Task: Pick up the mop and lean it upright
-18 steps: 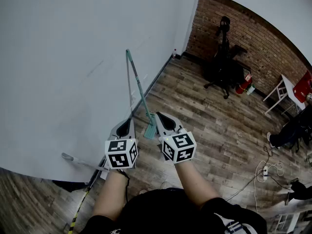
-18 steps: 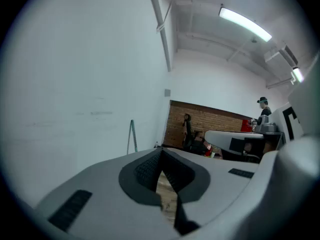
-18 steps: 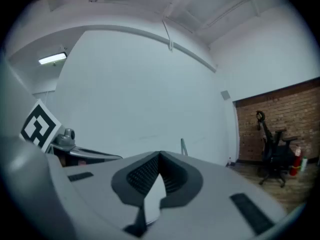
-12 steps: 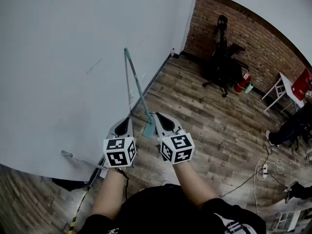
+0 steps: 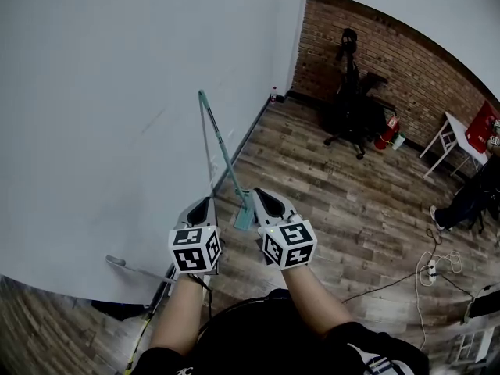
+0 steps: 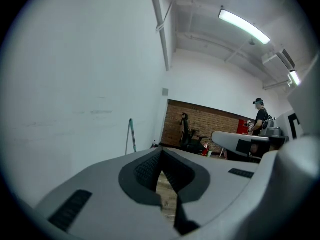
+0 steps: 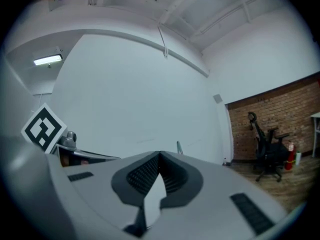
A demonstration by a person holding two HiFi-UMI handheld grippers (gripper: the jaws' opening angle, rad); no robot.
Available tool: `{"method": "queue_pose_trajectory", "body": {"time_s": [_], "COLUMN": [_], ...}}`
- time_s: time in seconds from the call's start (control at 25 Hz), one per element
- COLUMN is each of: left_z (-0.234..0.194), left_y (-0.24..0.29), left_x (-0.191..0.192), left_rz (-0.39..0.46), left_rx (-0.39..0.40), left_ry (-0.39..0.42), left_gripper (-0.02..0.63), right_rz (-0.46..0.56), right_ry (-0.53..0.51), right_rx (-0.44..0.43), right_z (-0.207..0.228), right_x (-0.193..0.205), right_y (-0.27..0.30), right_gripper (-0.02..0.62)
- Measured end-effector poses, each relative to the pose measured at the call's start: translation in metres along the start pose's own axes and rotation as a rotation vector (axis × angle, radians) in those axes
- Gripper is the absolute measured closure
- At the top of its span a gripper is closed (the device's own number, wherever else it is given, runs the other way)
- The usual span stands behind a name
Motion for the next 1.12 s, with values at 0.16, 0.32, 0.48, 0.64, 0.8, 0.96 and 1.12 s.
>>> {"method": "queue_pose_trajectory", "body": {"time_s": [0.16, 0.32, 0.48, 0.64, 0.8, 0.96, 1.12], "left_z": [-0.002, -0.003, -0.008, -0.008, -0.008, -0.009, -0.016], "left_y": [0.017, 0.053, 0.106, 0.163, 0.212, 0.254, 0.281], "left_x": [-0.003, -0.009, -0.016, -0.032, -0.054, -0.07, -0.077], "left_rz": [-0.007, -0.01, -0.013, -0.022, -0.011, -0.01, -0.015], "left_rx": [0.01, 0.003, -0.037, -0.094, -0.152, -0.213, -0.285], "left_ry": [0.015, 0.008, 0.006, 0.03, 0.015, 0.015, 0.002], "left_gripper": [0.609, 0.609, 0.609, 0.609, 0.609, 0.609, 0.609], "right_rz": [-0.007, -0.016, -0.013, -0.014, -0.005, -0.022, -0.036], "right_ry": [0.004, 0.002, -0.007, 0.022, 0.017, -0.043, -0.016], "right_rx": [0.011, -0.009, -0.059, -0.12, -0.171, -0.211, -0.255], "right_z": [0.01, 0.033, 0.069, 0.116, 0.157, 0.187, 0.209], "right_x": [0.003, 0.007, 0.012, 0.009, -0.001, 0.0, 0.005], "right_y": [0.013, 0.041, 0.084, 0.137, 0.179, 0.215, 0.238], "right_gripper": [0.591, 0.591, 0.591, 0.591, 0.591, 0.591, 0.591]}}
Point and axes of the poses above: the fingertips, and each gripper's own axes: y forward along the fingers, z to its right, x out of its underside, the point moved 2 cm from there along -y, backward along the fingers, and after that the axes turned 8 degrees about -y, right-handed, at the moved point
